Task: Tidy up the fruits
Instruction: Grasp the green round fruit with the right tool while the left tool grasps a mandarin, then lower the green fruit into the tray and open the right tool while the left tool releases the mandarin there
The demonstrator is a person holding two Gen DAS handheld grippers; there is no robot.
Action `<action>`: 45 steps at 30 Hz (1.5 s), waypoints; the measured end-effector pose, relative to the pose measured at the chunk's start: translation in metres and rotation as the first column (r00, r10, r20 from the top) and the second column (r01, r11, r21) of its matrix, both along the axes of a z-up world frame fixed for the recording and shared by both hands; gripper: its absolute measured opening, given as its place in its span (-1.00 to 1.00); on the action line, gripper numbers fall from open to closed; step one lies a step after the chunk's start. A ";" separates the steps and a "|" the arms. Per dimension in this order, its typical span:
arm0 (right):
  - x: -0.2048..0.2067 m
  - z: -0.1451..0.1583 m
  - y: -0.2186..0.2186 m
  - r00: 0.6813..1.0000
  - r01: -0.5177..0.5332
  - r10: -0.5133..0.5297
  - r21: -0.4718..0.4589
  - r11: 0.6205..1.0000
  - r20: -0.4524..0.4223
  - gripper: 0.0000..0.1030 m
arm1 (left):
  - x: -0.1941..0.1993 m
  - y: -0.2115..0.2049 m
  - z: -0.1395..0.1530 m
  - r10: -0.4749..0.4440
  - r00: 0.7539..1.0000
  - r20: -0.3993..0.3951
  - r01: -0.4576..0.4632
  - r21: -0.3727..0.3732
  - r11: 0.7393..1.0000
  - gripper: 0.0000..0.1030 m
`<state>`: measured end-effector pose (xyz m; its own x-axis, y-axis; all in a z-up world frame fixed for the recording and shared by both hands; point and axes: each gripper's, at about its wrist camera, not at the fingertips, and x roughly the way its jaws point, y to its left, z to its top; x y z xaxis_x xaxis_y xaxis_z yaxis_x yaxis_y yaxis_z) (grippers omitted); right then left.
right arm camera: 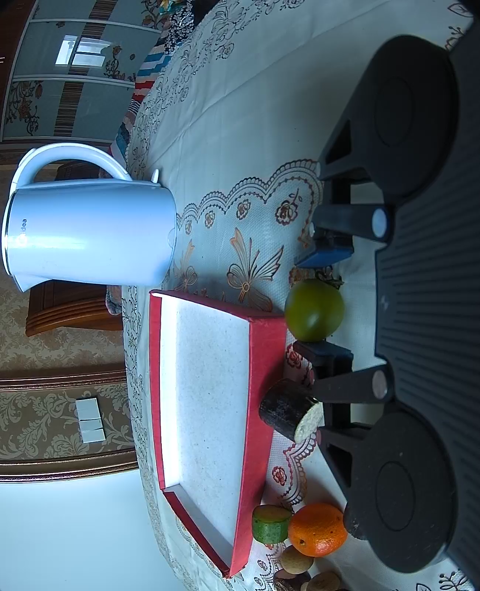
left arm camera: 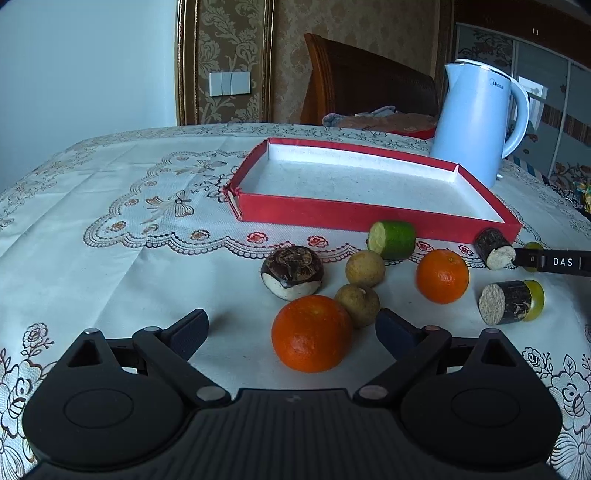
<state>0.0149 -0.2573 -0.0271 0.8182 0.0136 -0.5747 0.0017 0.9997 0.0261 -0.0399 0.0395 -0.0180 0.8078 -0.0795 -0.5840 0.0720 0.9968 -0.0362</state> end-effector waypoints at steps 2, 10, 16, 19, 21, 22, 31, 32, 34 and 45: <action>0.000 0.000 0.000 1.000 0.000 0.000 0.000 1.000 0.000 -0.23 | 0.001 0.000 -0.001 -0.007 1.000 -0.009 0.007 0.000 1.000 0.78; 0.000 0.000 0.000 1.000 0.000 0.000 0.003 1.000 0.001 -0.22 | 0.000 -0.003 -0.002 -0.019 1.000 -0.011 0.019 0.031 0.999 0.19; 0.000 0.000 -0.001 1.000 0.001 -0.001 0.003 1.000 0.003 -0.24 | -0.004 -0.010 -0.002 -0.062 0.998 0.003 0.061 0.048 0.997 -0.19; -0.002 0.001 -0.001 1.000 -0.002 0.002 0.008 1.000 0.014 -0.38 | -0.004 -0.011 -0.001 -0.058 0.998 0.002 0.058 0.048 0.997 -0.20; -0.003 0.002 -0.001 1.000 0.000 -0.001 0.008 1.000 0.017 -0.38 | -0.002 -0.011 0.000 -0.053 0.999 -0.003 0.053 0.038 0.998 -0.20; -0.003 0.002 -0.001 1.000 0.001 -0.001 0.008 1.000 0.019 -0.38 | -0.001 -0.010 0.001 -0.051 0.999 -0.008 0.052 0.033 0.998 -0.20; -0.016 0.009 0.000 0.994 0.030 -0.029 -0.008 1.000 0.106 -0.38 | 0.008 -0.020 0.023 -0.105 0.994 -0.002 0.105 -0.038 0.994 -0.20; -0.018 0.011 0.002 0.992 0.032 -0.030 -0.015 0.999 0.120 -0.38 | 0.010 -0.023 0.026 -0.113 0.994 0.005 0.114 -0.037 0.993 -0.20; -0.021 0.016 0.004 0.989 0.031 -0.029 -0.016 0.999 0.145 -0.38 | 0.014 -0.030 0.031 -0.120 0.993 0.025 0.120 -0.021 0.993 -0.20; 0.013 0.040 0.035 0.989 -0.043 0.047 -0.032 0.999 0.143 -0.38 | 0.071 -0.057 0.043 -0.092 0.994 0.053 0.092 -0.014 0.996 -0.20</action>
<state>0.0280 -0.2223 0.0128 0.8912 0.0376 -0.4520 -0.0451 0.9990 -0.0057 0.0310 -0.0170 0.0249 0.8257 -0.1643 -0.5396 0.1655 0.9851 -0.0468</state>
